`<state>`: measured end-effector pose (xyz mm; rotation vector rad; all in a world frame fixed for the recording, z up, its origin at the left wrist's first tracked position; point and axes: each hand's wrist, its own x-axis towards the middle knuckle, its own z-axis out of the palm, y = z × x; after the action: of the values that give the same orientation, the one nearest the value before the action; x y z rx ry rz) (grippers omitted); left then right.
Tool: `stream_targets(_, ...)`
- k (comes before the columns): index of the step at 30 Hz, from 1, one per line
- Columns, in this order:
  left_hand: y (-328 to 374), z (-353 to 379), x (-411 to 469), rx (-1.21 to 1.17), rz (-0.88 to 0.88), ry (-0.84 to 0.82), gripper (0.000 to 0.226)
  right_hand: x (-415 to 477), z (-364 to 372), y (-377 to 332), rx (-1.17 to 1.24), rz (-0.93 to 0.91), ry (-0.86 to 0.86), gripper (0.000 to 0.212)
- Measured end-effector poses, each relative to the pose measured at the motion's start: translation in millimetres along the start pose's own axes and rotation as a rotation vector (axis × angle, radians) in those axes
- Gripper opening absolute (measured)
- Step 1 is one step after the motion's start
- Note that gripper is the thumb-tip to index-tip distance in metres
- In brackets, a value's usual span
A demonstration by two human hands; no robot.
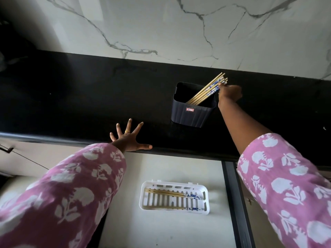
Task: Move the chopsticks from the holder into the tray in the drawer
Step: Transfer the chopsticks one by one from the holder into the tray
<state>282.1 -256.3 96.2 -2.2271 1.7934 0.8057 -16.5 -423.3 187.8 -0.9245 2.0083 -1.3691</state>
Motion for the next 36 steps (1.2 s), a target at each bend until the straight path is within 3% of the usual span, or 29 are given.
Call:
stream_targets(6,1,-1,0,-0.003,-0.005,-0.006,0.111,8,6,-2,0.089,0.067,-0.036,0.026)
stream_targets(15,-2,2,-2,-0.074,0.005,0.024,0.11,-5,-22,-32,0.238,-0.006,0.016,0.021)
stream_targets(22,12,-10,0,-0.536,-0.094,0.24,0.077,-31,-70,-77,0.436,-0.05,0.067,0.017)
stream_targets(29,88,-61,-23,-0.979,0.221,0.36,0.057,-72,-82,-79,0.676,0.136,0.098,0.02)
stream_targets(33,122,-88,-39,-1.245,0.408,0.382,0.052,-97,-80,-64,0.815,0.415,0.02,0.011)
stream_targets(36,130,-98,-48,-1.446,0.491,0.404,0.046,-119,-77,-47,0.842,0.464,-0.059,0.011)
